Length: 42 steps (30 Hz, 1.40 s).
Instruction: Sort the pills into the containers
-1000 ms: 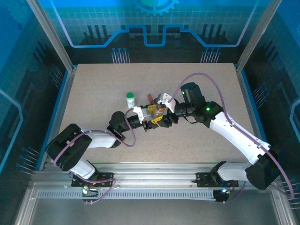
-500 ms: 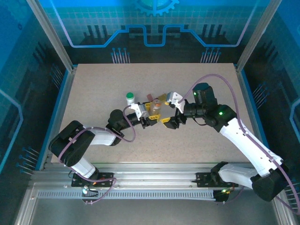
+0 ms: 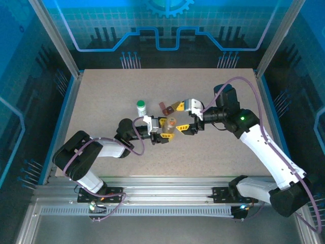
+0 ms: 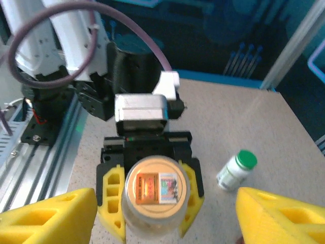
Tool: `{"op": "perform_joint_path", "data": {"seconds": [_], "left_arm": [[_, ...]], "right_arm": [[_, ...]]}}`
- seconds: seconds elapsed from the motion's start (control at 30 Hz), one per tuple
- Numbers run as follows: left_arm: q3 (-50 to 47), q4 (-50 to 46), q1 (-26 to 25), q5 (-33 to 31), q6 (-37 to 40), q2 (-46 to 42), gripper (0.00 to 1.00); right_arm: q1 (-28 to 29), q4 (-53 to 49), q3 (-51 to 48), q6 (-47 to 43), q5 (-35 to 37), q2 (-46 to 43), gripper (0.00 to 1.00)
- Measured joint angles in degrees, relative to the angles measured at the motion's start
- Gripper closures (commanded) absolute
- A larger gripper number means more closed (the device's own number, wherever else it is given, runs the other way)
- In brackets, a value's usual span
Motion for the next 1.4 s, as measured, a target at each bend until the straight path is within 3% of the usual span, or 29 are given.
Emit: {"op": "perform_joint_path", "data": {"seconds": [0.23, 0.43, 0.7, 0.9, 1.13, 1.4], "left_arm": [[0.0, 0.0, 0.0, 2.8, 0.0, 0.0, 1.0], [0.0, -0.1, 0.0, 3.3, -0.3, 0.0, 1.0], [0.3, 0.4, 0.1, 3.3, -1.3, 0.5, 1.0], [1.7, 0.4, 0.1, 3.3, -1.5, 1.9, 1.0], [2.0, -0.4, 0.6, 2.0, -1.4, 2.2, 1.0], [2.0, -7.7, 0.8, -5.4, 0.7, 2.2, 1.0]], "right_arm": [[0.0, -9.6, 8.0, -11.0, -7.9, 8.3, 0.3], [0.1, -15.7, 11.4, -15.8, -8.9, 14.3, 0.33], [0.9, -18.5, 12.3, -18.1, -9.1, 15.7, 0.37], [1.6, -18.7, 12.3, -18.7, -7.6, 16.7, 0.57], [1.7, -13.1, 9.6, -13.3, -4.2, 15.3, 0.66], [3.2, 7.9, -3.7, 8.1, 8.4, 8.9, 0.74]]}}
